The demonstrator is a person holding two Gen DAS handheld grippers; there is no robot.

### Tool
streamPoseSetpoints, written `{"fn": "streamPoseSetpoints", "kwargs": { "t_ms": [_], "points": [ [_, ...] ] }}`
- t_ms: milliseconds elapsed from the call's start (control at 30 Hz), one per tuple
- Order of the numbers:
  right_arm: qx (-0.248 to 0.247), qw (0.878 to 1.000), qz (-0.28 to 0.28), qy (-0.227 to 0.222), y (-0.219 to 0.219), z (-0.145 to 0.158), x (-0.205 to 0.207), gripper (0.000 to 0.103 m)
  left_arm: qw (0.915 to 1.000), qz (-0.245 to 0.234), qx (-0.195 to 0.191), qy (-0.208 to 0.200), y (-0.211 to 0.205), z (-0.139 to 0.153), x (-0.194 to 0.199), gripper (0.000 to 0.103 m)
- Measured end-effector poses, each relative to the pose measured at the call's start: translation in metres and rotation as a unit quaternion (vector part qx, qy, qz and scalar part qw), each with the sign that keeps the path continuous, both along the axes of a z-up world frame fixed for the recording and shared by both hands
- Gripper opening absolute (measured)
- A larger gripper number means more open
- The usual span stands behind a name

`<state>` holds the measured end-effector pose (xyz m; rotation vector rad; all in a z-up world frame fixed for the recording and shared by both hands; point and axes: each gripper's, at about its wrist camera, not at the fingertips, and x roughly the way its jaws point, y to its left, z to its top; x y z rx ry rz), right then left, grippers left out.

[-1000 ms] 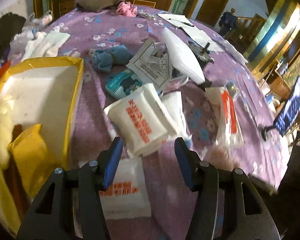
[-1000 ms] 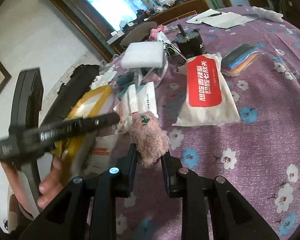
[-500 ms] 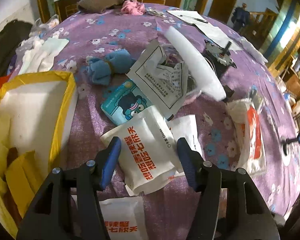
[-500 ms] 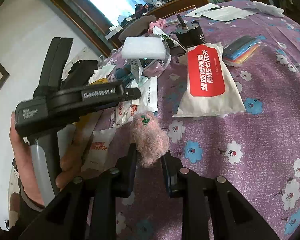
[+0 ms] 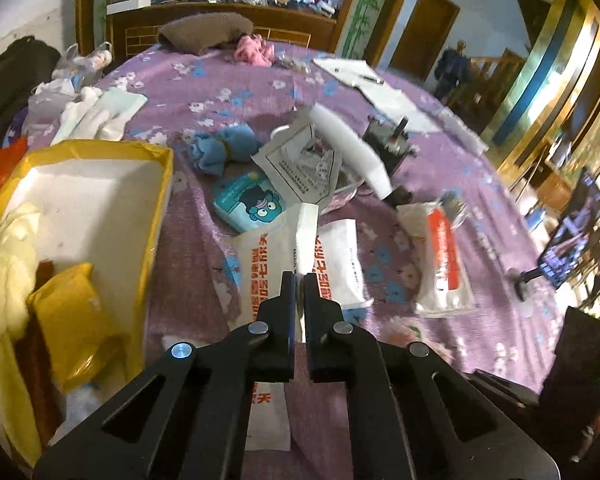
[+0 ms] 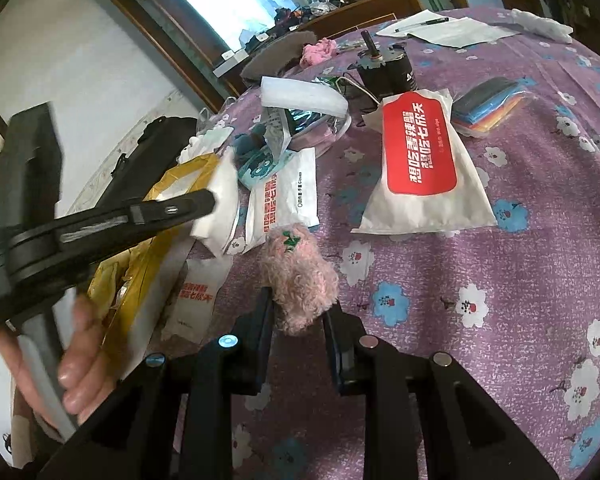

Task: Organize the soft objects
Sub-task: 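Lift the pink toy with right gripper while left grasps the white red-print packet, then carry pink toy and white packet over the yellow-rimmed box and open both grippers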

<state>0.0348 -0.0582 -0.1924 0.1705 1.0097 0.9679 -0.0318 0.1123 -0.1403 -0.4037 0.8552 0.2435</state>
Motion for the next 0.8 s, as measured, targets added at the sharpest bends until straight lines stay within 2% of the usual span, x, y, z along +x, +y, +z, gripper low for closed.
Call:
{"fn": "streamPoseSetpoints", "kwargs": {
  "t_ms": [67,167,367,500,633,800],
  "points": [
    [0.0,1.0,0.0,0.0,0.0,0.0,0.0,0.024,0.9994,0.004,-0.03,-0.017,0.005,0.007,-0.012,0.002],
    [0.002,1.0,0.0,-0.001,0.0,0.001,0.0,0.024,0.998,0.002,-0.049,-0.04,0.006,0.021,-0.029,0.002],
    [0.008,1.0,-0.003,-0.007,-0.004,0.003,-0.002,0.023,0.9927,-0.002,-0.106,-0.058,0.011,0.027,-0.05,0.002],
    [0.02,0.999,-0.009,-0.024,-0.007,0.013,-0.008,0.023,0.9894,0.008,-0.123,-0.077,0.015,0.036,-0.077,0.002],
    [0.047,0.998,0.026,-0.014,0.008,0.034,-0.016,0.023,0.981,0.019,-0.164,-0.103,0.037,0.058,-0.11,0.002],
    [0.084,0.992,0.091,-0.008,0.046,0.08,-0.033,0.023,0.9818,0.041,-0.121,-0.141,0.054,0.102,-0.141,0.002]
  ]
}}
